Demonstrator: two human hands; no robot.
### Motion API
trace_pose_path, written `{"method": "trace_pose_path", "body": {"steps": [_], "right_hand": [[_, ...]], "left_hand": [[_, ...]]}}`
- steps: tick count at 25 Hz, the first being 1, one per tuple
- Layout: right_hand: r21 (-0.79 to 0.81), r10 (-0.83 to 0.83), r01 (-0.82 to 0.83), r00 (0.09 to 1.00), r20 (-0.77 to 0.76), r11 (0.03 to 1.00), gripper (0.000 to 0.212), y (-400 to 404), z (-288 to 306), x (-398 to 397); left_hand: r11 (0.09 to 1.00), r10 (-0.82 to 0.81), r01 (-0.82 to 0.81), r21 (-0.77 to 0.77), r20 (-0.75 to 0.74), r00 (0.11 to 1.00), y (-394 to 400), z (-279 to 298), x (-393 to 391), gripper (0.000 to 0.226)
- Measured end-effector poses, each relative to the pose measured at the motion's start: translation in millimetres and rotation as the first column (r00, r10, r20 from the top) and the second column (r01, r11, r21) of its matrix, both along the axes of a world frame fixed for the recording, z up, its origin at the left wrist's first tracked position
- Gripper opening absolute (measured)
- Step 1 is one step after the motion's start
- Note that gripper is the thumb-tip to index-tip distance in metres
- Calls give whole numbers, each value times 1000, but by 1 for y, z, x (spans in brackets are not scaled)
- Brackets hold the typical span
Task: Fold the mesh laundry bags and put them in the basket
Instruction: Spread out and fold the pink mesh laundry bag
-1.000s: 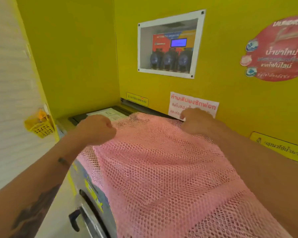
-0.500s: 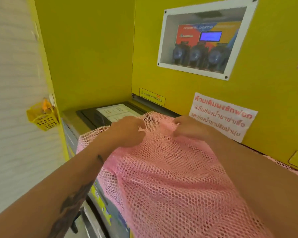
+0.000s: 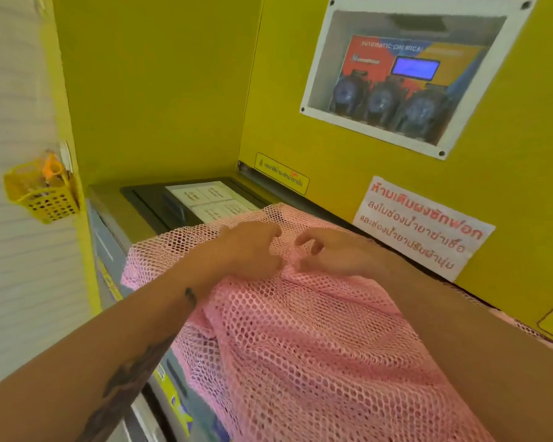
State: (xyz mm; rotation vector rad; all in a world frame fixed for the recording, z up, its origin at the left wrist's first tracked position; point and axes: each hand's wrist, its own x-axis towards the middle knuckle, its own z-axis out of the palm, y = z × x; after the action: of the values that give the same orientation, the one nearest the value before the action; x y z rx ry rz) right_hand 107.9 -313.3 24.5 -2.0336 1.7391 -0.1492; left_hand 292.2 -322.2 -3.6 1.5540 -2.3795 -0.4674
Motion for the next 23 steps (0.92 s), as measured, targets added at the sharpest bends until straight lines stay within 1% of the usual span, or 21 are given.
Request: {"method": "trace_pose_path", "body": {"steps": [1,2,3,5,6,7,8,9,10,11,12,13,14,15,16,17,18,19,21,23], "right_hand": [[1,12,-12,999,36,1000,51,0,-2,1],[12,44,-45,999,18,999,49,1,-4,2],[25,98,-96,993,-68,995,42,2,-6,3],[-1,182,-188,953,-244,982,17,1,-8,1],[-49,184,-205,945,-269,978,10,-2,-5,1],[-118,163,-198,953,-257,973,14,-8,3,-2],[-216,112,-159,970,-214,963,19,-16,13,-4],[-335,49,-99,987,-156,937,22,-28,24,-8],[-467,-21,-28,995,-100,884,21,-41,35,-14],[-604,-98,40,993,-63,796,20,-53,44,-20],[-714,-177,79,982,-63,695,21,-65,50,-26],[-779,-236,80,968,-89,622,22,-75,53,-32],[-800,-267,52,954,-137,598,23,-82,53,-36],[-783,-271,3,939,-211,622,22,-88,50,-40],[-745,-246,-57,925,-291,665,20,-93,44,-43],[-705,-209,-114,912,-354,700,17,-99,36,-46],[-678,-174,-151,906,-386,719,15,-104,28,-48],[-668,-156,-166,906,-395,725,13,-108,21,-48],[-692,-170,-187,895,-413,698,12,-117,13,-45],[-741,-222,-225,864,-452,633,16,-125,13,-40]], "left_hand": [[1000,-2,1,15,50,999,5,2,11,64],[999,0,-6,44,117,993,10,4,23,63],[996,7,-23,85,187,982,18,7,35,61],[989,3,-43,142,272,962,29,13,51,51],[989,-12,-26,143,263,965,34,15,55,41],[992,-27,-1,125,223,974,37,19,58,28],[995,-30,15,103,148,988,38,23,61,19],[994,-19,15,107,40,999,40,28,64,14],[991,-3,13,135,-72,997,40,32,66,13],[986,2,19,168,-127,992,42,38,69,12],[979,-10,33,199,-112,994,44,42,71,19],[972,-27,33,233,-30,999,47,42,71,36],[969,-34,13,248,78,996,49,38,68,52],[968,-31,-12,252,164,986,52,33,65,61],[972,-21,-27,232,201,979,53,26,60,58],[979,-3,-35,198,187,982,49,18,57,43],[986,27,-51,156,153,988,46,12,55,23],[989,60,-75,124,124,991,43,10,56,10],[987,105,-110,121,45,993,38,16,62,13],[986,149,-143,86,-73,986,33,27,71,9]]}}
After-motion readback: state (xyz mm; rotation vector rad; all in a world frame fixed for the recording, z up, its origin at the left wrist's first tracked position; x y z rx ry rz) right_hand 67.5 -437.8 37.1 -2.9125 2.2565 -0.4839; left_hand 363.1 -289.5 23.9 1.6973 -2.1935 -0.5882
